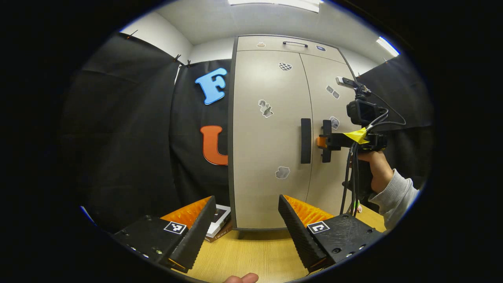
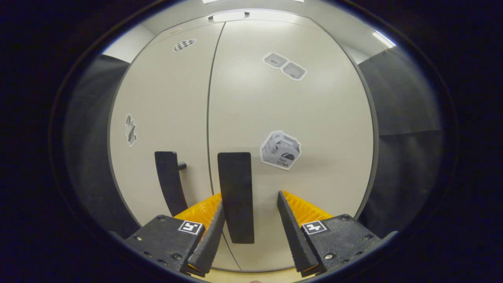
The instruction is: Open the right door of the double-door shoe cabinet with the right hand, and open the left door with the left hand.
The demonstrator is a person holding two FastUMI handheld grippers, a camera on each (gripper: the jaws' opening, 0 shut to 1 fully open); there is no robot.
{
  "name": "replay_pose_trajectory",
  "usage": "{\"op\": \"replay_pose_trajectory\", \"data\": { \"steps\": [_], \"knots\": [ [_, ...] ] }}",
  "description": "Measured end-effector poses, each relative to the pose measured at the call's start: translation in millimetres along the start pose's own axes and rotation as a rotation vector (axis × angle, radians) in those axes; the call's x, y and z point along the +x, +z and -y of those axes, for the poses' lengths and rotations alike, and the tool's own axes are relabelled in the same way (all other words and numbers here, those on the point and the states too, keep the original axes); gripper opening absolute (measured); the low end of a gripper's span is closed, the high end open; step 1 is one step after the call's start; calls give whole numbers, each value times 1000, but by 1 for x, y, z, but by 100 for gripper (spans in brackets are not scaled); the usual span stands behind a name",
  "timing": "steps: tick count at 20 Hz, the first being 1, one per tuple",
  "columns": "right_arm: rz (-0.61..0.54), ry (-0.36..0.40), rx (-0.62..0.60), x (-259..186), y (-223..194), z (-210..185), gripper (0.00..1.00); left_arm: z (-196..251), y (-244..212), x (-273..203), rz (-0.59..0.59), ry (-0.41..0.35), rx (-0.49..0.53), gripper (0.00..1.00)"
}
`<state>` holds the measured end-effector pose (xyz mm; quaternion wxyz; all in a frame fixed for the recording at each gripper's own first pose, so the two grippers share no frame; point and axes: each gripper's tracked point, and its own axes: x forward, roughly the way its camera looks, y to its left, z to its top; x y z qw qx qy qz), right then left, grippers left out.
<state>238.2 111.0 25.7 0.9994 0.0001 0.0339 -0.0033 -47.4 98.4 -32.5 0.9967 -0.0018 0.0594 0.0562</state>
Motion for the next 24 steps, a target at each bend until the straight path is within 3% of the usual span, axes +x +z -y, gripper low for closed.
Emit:
{"op": "replay_pose_trajectory", "data": {
  "steps": [2,3,5,6,9,18,24],
  "knots": [
    [-13,36,-24,-1,-1,-8,73,1,0,1,2,-9,1,96],
    [-22,73,-32,-2,-2,-15,63,2,0,2,2,-11,0,96],
    [-15,69,-73,-1,-2,-15,36,2,0,1,1,-16,-2,96],
    [-3,72,-73,-2,-1,-15,34,2,0,-1,4,-14,-4,96],
    [26,68,-2,0,1,-15,12,1,0,-1,7,-3,-19,96],
    [14,104,-44,-7,-1,-15,8,-2,3,-5,12,11,-33,96],
    [18,184,-24,-58,-4,-4,8,15,2,-12,4,-1,-25,95]
  ]
}}
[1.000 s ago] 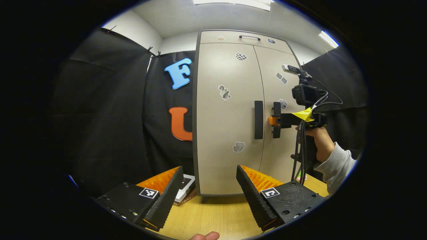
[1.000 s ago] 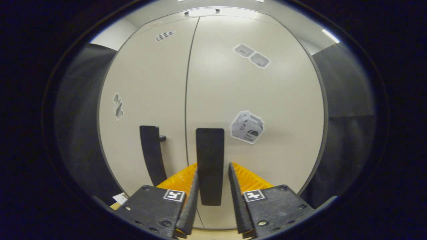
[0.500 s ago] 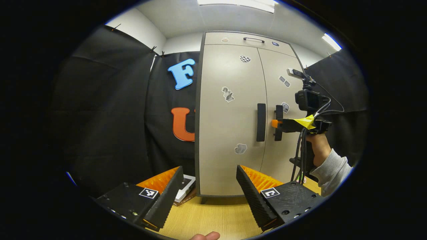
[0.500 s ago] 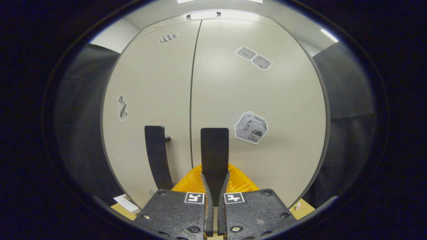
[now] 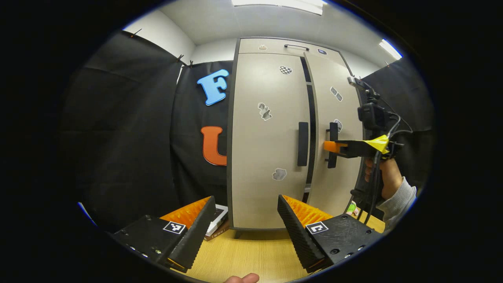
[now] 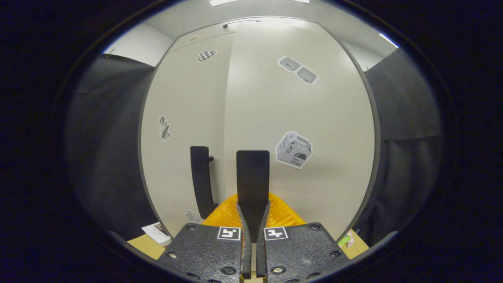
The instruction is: Open the right door of the double-door shoe cabinet with the right hand, and open the left door with the left hand.
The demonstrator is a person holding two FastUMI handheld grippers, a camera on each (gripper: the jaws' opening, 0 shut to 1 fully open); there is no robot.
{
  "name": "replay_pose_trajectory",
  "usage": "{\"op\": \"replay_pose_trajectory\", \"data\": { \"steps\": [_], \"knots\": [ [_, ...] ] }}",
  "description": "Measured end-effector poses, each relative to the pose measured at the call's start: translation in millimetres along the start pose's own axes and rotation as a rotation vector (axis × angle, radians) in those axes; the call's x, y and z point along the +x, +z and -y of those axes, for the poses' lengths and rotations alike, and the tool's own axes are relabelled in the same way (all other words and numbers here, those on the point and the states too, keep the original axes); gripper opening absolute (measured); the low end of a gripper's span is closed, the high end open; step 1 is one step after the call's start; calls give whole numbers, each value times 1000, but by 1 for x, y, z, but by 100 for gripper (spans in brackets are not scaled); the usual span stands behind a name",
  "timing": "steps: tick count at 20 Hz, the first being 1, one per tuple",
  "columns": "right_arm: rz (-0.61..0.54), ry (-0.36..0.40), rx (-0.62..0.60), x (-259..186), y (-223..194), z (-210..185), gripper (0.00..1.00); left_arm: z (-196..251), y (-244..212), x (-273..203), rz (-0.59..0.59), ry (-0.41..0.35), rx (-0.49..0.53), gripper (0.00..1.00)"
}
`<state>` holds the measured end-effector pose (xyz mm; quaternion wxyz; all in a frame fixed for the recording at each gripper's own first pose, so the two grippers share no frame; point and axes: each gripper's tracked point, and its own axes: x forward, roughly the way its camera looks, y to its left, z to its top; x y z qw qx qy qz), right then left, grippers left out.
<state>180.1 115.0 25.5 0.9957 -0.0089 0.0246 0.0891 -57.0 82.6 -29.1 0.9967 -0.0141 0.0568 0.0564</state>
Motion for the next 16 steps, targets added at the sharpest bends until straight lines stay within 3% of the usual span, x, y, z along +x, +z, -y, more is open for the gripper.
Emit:
{"op": "replay_pose_trajectory", "data": {
  "steps": [9,16],
  "knots": [
    [-39,78,-17,-96,-4,44,8,58,7,-6,19,-52,20,95],
    [-45,42,-7,-153,-4,111,8,108,9,-2,27,-102,11,95]
  ]
}}
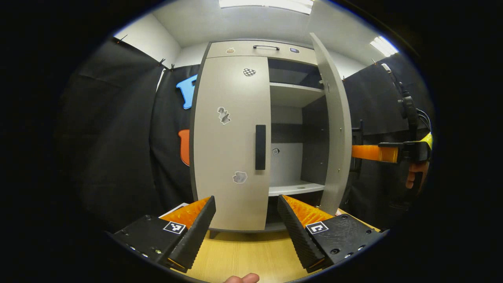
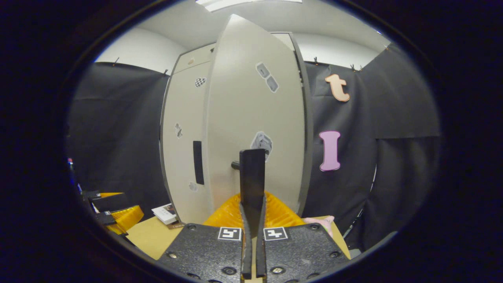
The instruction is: Open the right door of the double-door shoe cabinet with the right hand, and open the left door with the left hand.
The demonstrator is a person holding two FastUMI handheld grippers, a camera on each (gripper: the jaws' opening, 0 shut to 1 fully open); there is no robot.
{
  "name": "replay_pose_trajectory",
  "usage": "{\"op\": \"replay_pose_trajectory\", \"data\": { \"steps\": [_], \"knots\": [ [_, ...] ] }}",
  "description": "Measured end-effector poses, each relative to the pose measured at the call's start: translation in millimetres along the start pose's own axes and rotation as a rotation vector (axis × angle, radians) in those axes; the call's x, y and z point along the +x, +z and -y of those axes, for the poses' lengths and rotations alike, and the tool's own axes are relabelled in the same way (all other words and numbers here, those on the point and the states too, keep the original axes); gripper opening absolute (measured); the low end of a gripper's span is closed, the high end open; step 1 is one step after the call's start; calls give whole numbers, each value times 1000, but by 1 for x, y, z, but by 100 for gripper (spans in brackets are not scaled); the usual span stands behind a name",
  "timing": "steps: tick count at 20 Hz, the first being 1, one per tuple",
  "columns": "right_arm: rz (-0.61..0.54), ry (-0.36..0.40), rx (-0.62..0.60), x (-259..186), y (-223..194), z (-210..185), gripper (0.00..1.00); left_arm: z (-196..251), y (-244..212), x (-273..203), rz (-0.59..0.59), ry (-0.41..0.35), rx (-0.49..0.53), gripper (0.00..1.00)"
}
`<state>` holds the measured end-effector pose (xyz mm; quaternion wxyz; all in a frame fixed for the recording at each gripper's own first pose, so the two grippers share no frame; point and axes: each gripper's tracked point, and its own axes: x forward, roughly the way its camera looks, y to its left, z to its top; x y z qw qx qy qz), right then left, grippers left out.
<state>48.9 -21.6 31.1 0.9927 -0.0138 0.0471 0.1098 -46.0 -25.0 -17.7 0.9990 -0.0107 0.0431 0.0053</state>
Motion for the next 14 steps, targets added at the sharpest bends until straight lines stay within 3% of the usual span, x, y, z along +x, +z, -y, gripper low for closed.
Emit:
{"op": "replay_pose_trajectory", "data": {
  "steps": [14],
  "knots": [
    [25,-153,3,-22,0,79,5,18,2,6,-6,-14,-12,95]
  ]
}}
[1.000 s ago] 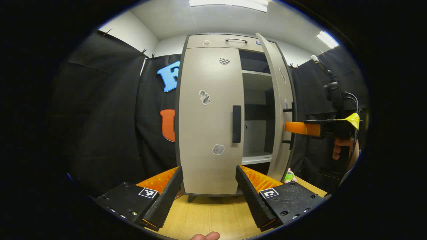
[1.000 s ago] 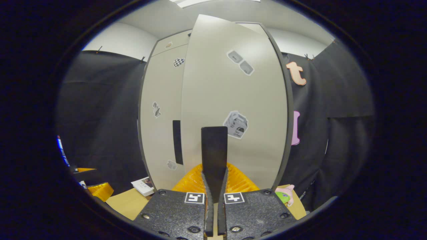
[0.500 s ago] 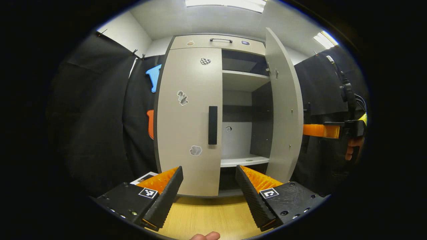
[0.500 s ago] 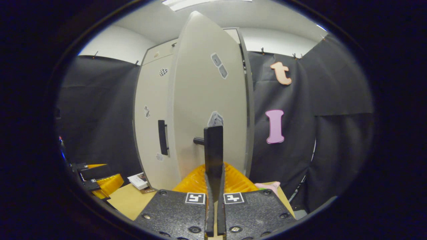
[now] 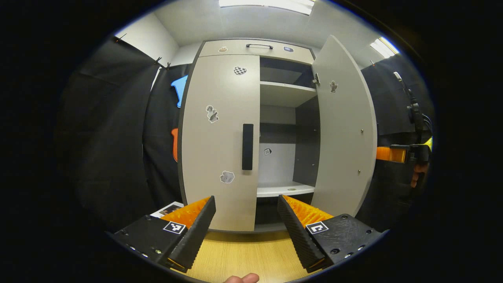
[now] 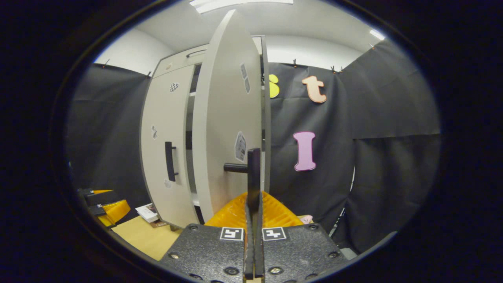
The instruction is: Open the right door of the double-door shoe cabinet with the right hand, and open the left door with the left hand.
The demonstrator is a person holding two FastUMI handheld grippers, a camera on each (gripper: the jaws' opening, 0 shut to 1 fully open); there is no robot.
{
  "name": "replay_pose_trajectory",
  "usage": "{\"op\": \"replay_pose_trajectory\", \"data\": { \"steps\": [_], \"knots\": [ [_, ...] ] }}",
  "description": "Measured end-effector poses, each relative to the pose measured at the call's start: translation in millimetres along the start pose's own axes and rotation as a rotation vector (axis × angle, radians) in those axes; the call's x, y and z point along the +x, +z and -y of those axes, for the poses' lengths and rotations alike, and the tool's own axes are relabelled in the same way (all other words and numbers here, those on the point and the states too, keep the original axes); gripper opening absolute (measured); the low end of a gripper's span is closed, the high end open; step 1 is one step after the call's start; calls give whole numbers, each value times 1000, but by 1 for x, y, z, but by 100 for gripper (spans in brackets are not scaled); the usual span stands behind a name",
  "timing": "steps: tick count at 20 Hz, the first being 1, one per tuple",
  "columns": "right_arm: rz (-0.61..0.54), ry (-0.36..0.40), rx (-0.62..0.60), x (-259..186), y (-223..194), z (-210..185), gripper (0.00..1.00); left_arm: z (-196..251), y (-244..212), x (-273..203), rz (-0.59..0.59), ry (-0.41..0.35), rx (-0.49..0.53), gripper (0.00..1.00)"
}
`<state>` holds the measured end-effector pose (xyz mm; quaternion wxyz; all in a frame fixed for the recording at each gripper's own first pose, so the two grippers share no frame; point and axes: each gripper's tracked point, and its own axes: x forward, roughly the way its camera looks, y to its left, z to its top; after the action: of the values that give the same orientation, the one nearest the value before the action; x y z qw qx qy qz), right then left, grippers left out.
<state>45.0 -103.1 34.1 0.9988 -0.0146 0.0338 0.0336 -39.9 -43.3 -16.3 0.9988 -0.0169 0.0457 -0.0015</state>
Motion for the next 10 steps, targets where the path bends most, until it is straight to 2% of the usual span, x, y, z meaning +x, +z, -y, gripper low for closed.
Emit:
{"op": "replay_pose_trajectory", "data": {
  "steps": [2,6,10],
  "knots": [
    [1,-50,-10,2,1,21,4,1,-1,2,-5,-3,-4,95],
    [3,3,60,7,1,23,4,4,-4,4,-16,-11,1,95],
    [-4,-27,34,-9,-4,23,4,4,-6,2,-20,-20,14,95]
  ]
}}
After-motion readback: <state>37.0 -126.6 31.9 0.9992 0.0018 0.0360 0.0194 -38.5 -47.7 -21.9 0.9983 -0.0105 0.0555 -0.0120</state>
